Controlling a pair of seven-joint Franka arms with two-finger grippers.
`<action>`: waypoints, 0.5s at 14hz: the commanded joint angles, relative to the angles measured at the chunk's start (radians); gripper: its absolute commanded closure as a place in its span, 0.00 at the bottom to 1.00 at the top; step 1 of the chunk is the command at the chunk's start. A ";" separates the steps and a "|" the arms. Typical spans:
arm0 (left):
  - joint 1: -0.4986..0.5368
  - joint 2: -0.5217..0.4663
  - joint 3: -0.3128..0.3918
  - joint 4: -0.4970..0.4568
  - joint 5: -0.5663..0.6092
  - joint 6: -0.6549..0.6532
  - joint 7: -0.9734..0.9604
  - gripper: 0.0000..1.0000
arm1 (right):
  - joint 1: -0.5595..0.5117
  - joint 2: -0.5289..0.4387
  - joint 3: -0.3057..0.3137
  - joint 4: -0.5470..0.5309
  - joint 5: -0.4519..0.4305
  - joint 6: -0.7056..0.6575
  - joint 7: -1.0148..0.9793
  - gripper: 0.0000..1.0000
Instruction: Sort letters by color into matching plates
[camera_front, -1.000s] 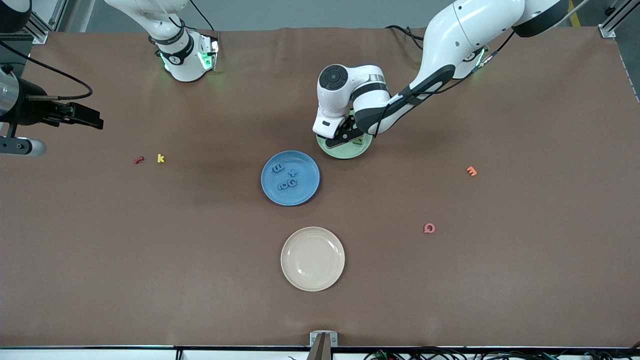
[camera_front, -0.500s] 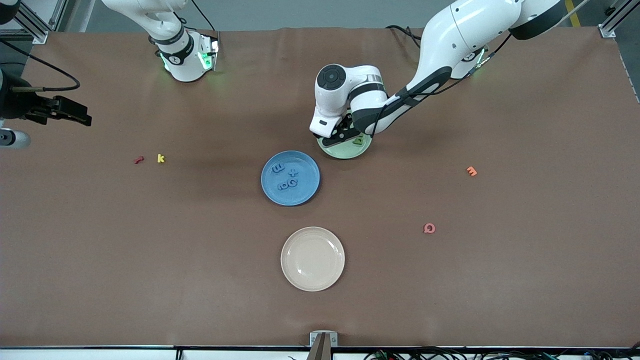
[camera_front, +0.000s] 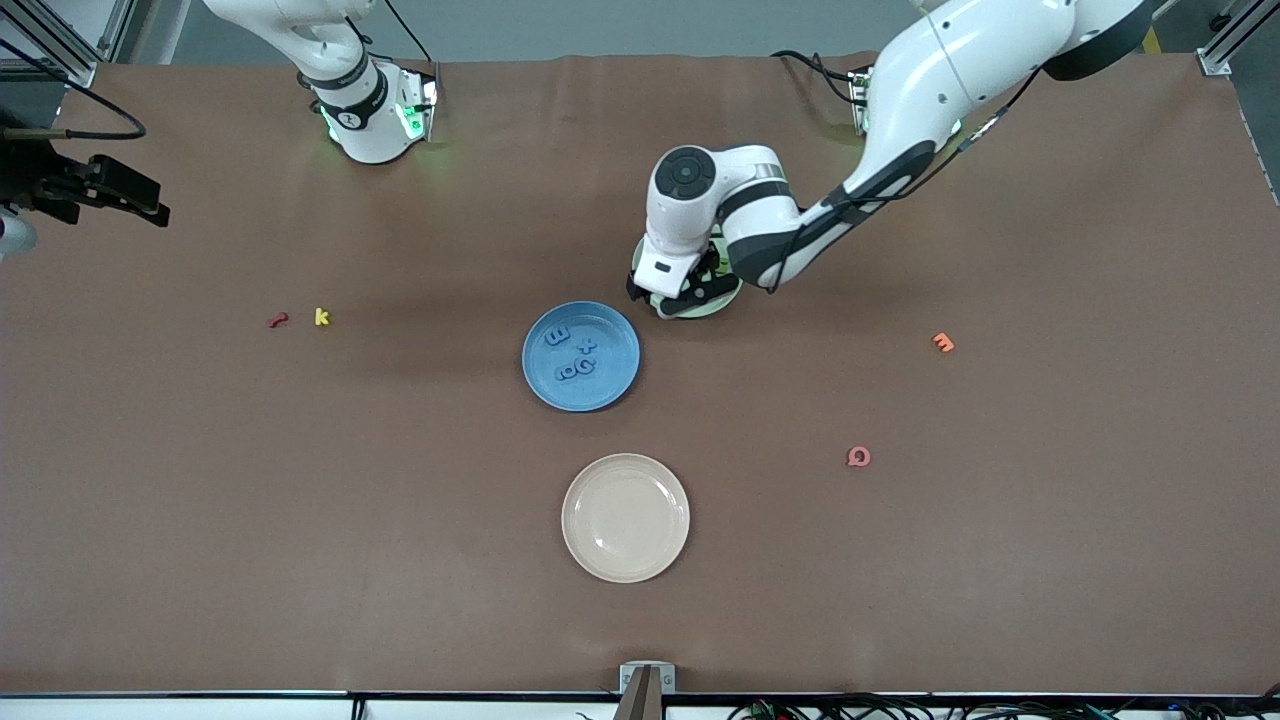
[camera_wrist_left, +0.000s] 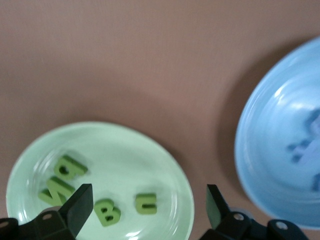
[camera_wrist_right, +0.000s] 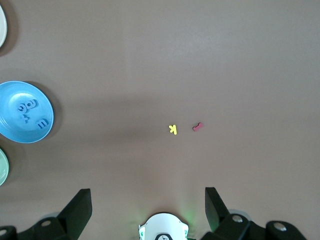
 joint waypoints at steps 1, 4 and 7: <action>0.040 -0.030 -0.016 0.023 -0.015 -0.015 0.027 0.01 | 0.010 -0.075 -0.025 -0.063 0.017 0.026 -0.028 0.00; 0.094 -0.031 -0.023 0.051 -0.015 -0.015 0.043 0.01 | 0.008 -0.126 -0.026 -0.092 0.017 0.033 -0.038 0.00; 0.151 -0.086 -0.028 0.042 -0.025 -0.019 0.104 0.01 | 0.003 -0.132 -0.029 -0.099 0.017 0.031 -0.067 0.00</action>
